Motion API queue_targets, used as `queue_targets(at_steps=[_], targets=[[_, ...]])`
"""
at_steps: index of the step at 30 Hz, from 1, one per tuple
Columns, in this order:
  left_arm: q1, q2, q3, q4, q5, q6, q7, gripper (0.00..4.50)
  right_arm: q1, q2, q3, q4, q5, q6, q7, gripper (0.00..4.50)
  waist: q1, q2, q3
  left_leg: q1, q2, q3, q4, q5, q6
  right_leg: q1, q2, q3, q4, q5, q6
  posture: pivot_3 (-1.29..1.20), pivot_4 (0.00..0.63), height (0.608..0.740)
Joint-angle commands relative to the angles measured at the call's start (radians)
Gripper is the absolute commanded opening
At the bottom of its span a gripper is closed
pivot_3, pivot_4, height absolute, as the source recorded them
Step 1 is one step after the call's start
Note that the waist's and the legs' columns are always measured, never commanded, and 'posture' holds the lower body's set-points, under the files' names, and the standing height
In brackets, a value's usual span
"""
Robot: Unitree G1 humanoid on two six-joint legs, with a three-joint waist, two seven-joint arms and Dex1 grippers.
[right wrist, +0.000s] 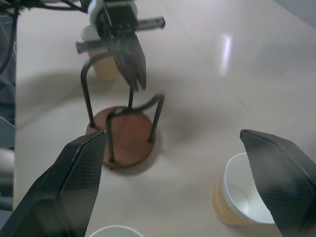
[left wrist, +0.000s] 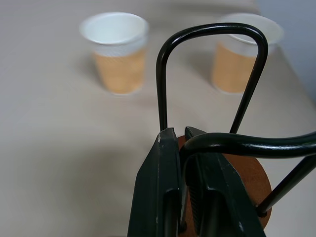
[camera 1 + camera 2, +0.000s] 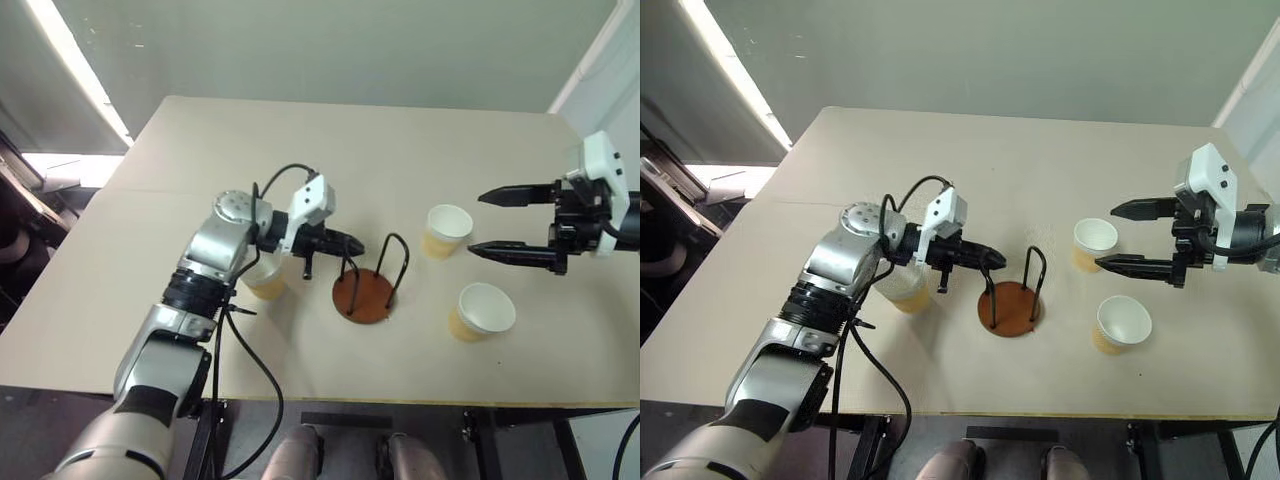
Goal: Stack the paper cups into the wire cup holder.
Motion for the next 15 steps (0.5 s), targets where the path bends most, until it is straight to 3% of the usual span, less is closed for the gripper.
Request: queue_targets(at_steps=[1,13,15], targets=[[-0.012,-0.013,-0.007,0.004,0.009,-0.056,-0.013,0.04,0.009,-0.026,-0.066,-0.049,0.033,0.015,-0.017,4.50,0.000,0.000,0.000,0.000,0.000,0.000,0.000,0.000,0.000,0.000,0.000,0.000,0.000,0.000,0.000,0.00,0.150,0.740],[-0.047,-0.102,-0.019,0.113,0.032,-0.127,0.001,0.04,0.058,-0.040,-0.114,-0.102,0.067,0.045,-0.062,4.50,0.003,0.000,0.000,0.000,0.000,0.000,0.000,0.000,0.001,0.000,0.000,0.000,0.000,0.000,0.001,0.00,0.150,0.740],[-0.052,-0.105,-0.016,0.120,0.045,-0.141,0.019,0.63,0.058,-0.040,-0.111,-0.102,0.069,0.042,-0.067,4.50,0.003,0.000,0.000,0.000,0.000,0.000,0.001,0.000,0.001,0.001,0.000,0.000,0.000,0.000,0.001,0.00,0.150,0.740]])
